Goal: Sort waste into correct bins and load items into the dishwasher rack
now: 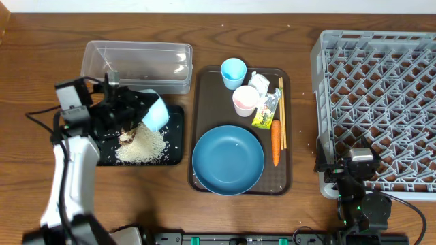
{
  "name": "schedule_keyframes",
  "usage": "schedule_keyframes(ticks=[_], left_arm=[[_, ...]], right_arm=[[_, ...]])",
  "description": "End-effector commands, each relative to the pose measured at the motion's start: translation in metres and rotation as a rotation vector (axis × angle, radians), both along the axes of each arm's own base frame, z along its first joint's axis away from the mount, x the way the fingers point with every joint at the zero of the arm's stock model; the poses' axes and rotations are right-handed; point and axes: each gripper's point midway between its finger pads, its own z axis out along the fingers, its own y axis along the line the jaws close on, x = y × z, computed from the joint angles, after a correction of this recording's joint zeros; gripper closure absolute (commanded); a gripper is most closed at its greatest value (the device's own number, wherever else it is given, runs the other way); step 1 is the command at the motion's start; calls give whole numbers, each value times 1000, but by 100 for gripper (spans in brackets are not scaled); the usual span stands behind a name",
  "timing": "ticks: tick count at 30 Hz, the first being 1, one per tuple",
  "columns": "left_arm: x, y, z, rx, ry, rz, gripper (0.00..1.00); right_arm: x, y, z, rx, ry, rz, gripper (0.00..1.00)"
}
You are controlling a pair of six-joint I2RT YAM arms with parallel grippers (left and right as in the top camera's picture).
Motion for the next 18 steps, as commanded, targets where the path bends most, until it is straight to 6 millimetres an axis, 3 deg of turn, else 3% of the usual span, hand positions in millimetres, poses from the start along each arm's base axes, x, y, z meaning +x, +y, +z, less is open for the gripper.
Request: schedule_keyframes(ticks=[1, 6, 18], left_arm=[[-9, -7, 22, -258, -32, -138, 94], [-11, 0, 17, -397, -4, -176, 94], [-8, 16, 6, -472, 116, -98, 94]], right_arm=[[0, -3, -1, 8, 0, -15, 1], [0, -3, -1, 8, 0, -15, 1], [0, -3, -1, 8, 0, -15, 1]])
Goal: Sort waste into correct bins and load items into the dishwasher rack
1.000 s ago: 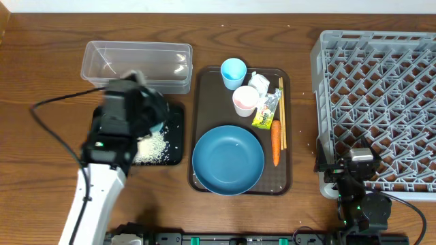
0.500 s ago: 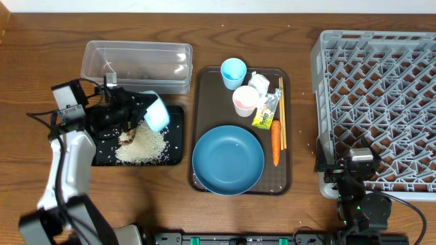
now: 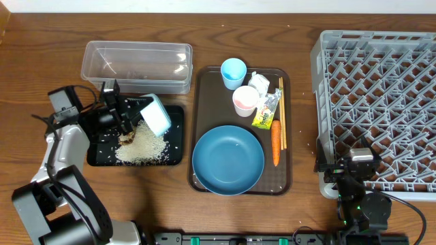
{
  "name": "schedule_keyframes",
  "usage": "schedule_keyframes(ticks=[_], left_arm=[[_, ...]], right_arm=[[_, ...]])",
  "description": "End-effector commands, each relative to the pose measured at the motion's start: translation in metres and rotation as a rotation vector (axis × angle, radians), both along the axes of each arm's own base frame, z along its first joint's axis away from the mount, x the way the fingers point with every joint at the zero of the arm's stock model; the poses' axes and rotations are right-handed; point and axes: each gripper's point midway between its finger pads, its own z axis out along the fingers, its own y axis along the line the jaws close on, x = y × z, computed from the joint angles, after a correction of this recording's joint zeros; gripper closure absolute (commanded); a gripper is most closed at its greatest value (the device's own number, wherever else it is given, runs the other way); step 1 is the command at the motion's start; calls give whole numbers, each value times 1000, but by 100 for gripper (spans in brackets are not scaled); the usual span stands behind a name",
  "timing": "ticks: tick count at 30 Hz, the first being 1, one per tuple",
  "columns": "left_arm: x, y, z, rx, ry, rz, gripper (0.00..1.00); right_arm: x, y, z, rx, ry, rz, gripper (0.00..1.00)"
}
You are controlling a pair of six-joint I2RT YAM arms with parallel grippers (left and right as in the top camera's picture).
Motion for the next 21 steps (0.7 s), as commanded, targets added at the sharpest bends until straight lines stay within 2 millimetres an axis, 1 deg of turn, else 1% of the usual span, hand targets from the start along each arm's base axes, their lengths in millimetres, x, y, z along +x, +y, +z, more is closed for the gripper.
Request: schedule_keyframes(ticks=[1, 3, 7, 9, 11, 13, 14, 16, 19, 21], left_arm=[[0, 2, 7, -74, 72, -3, 94], [0, 2, 9, -90, 103, 0, 94], [2, 3, 11, -90, 100, 0, 94], [7, 6, 14, -57, 40, 3, 94], [15, 14, 17, -21, -34, 18, 94], [15, 15, 18, -49, 9, 20, 94], [17, 16, 20, -31, -22, 21, 94], [25, 20, 23, 51, -151, 32, 94], [22, 19, 26, -4, -89, 19, 94], [25, 17, 29, 35, -154, 15, 94]], right_arm=[[0, -3, -1, 8, 0, -15, 1], [0, -3, -1, 8, 0, -15, 1], [0, -3, -1, 8, 0, -15, 1], [0, -3, -1, 8, 0, -15, 1], [0, -3, -1, 8, 0, -15, 1], [0, -3, -1, 8, 0, -15, 1], [0, -3, -1, 8, 0, -15, 1], [0, -3, -1, 8, 0, -15, 1], [0, -3, -1, 8, 0, -15, 1], [0, -3, -1, 8, 0, -15, 1]])
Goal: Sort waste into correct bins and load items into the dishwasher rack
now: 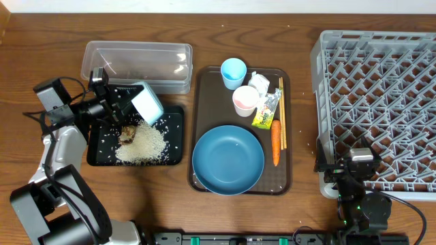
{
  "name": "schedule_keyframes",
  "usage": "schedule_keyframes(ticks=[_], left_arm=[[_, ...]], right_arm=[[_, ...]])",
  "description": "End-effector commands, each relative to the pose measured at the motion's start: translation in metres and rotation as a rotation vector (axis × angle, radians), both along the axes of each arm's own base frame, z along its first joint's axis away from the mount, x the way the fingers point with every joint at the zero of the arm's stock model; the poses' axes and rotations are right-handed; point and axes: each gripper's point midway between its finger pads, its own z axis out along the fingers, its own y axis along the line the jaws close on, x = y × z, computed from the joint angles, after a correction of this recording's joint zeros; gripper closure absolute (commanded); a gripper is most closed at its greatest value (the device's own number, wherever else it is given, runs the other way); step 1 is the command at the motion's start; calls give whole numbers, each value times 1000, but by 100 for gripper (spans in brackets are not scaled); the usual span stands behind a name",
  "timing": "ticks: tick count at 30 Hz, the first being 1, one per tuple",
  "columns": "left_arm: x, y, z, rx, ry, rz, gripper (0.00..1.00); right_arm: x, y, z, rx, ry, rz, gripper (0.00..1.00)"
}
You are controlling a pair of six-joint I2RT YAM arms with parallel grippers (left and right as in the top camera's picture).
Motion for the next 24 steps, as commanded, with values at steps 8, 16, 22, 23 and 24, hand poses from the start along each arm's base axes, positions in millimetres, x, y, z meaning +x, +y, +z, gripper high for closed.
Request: schedule_keyframes(ticks=[8, 16, 22, 23, 24], left_arm=[[-2, -3, 3, -71, 95, -20, 94], [-1, -9, 6, 0, -34, -43, 94], [-1, -39, 25, 42, -142, -126, 94], [-1, -44, 30, 61, -180, -137, 94], [1, -49, 36, 88, -228, -140, 94]], right_arm=[[0, -3, -1, 8, 0, -15, 1], [0, -3, -1, 8, 0, -15, 1], [0, -3, -1, 8, 0, -15, 1], [0, -3, -1, 8, 0, -15, 1], [0, -3, -1, 8, 0, -15, 1]])
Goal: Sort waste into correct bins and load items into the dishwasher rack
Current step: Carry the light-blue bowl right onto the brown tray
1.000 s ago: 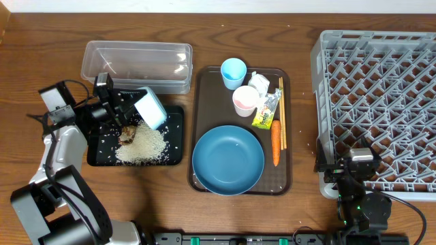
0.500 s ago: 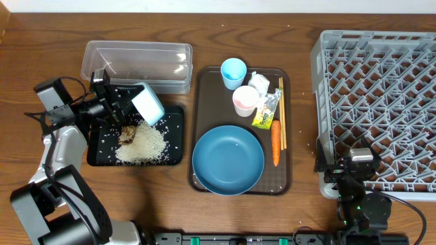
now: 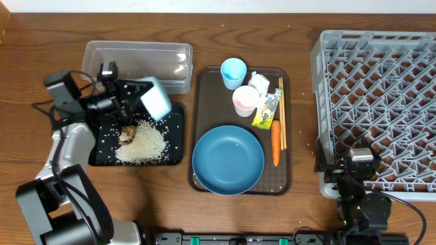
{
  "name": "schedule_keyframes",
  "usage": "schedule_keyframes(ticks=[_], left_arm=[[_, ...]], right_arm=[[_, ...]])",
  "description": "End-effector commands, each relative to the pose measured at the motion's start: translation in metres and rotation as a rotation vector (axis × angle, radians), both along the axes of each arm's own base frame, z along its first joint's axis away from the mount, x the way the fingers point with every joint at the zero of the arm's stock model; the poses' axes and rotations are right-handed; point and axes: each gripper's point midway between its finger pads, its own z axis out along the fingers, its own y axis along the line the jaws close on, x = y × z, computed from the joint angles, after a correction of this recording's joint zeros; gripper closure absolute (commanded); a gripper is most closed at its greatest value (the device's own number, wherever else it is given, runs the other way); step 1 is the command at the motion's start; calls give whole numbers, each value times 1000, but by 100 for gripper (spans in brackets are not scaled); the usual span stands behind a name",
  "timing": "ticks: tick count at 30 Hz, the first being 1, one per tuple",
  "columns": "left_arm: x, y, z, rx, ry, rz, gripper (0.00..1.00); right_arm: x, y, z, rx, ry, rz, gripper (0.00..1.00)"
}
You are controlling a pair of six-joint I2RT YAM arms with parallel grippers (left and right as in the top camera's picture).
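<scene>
My left gripper (image 3: pixel 133 100) is shut on a light blue bowl (image 3: pixel 156 97), held tipped over the black tray (image 3: pixel 175 153). A heap of rice (image 3: pixel 142 144) with a brown lump lies in that tray. The brown serving tray (image 3: pixel 201 88) carries a blue plate (image 3: pixel 227 160), a blue cup (image 3: pixel 233 70), a pink cup (image 3: pixel 244 101), crumpled white paper (image 3: pixel 259 83), a yellow-green wrapper (image 3: pixel 265 112), chopsticks (image 3: pixel 281 109) and a carrot (image 3: pixel 275 141). The grey dishwasher rack (image 3: pixel 378 102) stands at the right. My right gripper (image 3: pixel 354 170) rests at the rack's near edge; its jaws cannot be made out.
A clear plastic bin (image 3: pixel 136 64) stands behind the black tray, close to the raised bowl. Scattered rice grains dot the black tray's floor. The rack takes up the table's right side.
The left gripper and the bowl have shifted slightly right and up, toward the clear bin's near right corner. The bowl stays tipped. The rice heap and the right arm are unchanged.
The left gripper first held the bowl tipped low over the black tray, rice heaped beneath it. Then the bowl stood turned further over above the heap. After that it was higher near the tray's back edge, and now a little further right.
</scene>
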Motion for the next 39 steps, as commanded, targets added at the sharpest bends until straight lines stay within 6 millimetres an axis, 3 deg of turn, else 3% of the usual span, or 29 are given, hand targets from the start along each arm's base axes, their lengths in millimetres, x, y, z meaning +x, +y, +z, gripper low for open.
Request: schedule_keyframes(ticks=[1, 4, 10, 16, 21, 27, 30, 34, 39], left_arm=[[0, -20, 27, 53, -122, -33, 94], [5, -29, 32, 77, -123, -2, 94], [-1, -77, 41, 119, -179, -58, 94], [0, -112, 40, 184, -239, -58, 94], [1, -124, 10, 280, -158, -26, 94], [-3, -115, -31, 515, -76, 32, 94], [-10, -121, -28, 611, -134, 17, 94], [-21, -146, -12, 705, -306, -24, 94], [-29, -165, -21, 900, -405, -18, 94]], right_arm=[[0, -3, -1, 8, 0, -15, 1], [0, -3, -1, 8, 0, -15, 1], [0, -3, -1, 8, 0, -15, 1], [0, -3, -1, 8, 0, -15, 1], [0, -3, -1, 8, 0, -15, 1], [0, -3, -1, 8, 0, -15, 1], [0, -3, -1, 8, 0, -15, 1], [0, -3, -1, 8, 0, -15, 1], [0, -3, -1, 8, 0, -15, 1]])
